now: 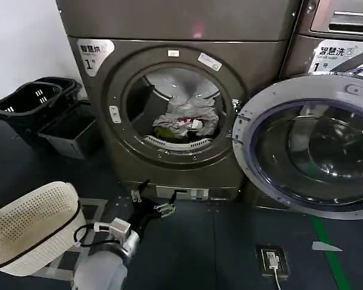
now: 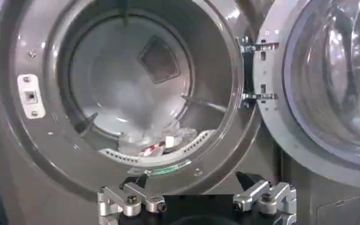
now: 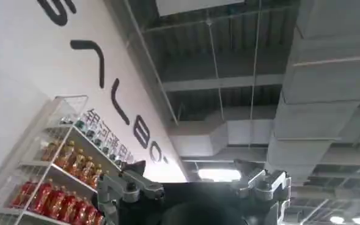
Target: Grasp the clothes from the dryer.
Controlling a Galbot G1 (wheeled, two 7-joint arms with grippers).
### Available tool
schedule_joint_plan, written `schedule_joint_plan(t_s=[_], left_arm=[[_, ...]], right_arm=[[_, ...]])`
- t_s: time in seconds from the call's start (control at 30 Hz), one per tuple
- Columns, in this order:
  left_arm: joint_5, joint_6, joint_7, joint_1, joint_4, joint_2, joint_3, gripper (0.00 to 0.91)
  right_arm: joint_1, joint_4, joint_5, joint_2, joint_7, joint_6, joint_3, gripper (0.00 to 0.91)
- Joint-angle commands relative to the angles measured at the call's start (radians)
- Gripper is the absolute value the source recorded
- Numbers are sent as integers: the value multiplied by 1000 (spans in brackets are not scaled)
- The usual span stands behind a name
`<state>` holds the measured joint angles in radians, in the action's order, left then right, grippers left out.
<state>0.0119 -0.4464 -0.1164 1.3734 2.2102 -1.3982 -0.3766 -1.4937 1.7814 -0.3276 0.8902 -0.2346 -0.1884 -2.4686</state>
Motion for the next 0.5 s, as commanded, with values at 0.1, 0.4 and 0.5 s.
schedule_joint_plan(t_s=[0.1,0.4,0.5], left_arm=[[0,6,7,0,6,-2,1,907],[25,9,26,-17,-4,-17,6,907],[28,10,47,-22,-6,-16,9,907]], right_arm=[[-5,-8,14,-5,3,18,-4,907],[-24,-12,-1,-11,-4,22,-20,907],[-21,-10,-1,-13,-4,23,-17,907]])
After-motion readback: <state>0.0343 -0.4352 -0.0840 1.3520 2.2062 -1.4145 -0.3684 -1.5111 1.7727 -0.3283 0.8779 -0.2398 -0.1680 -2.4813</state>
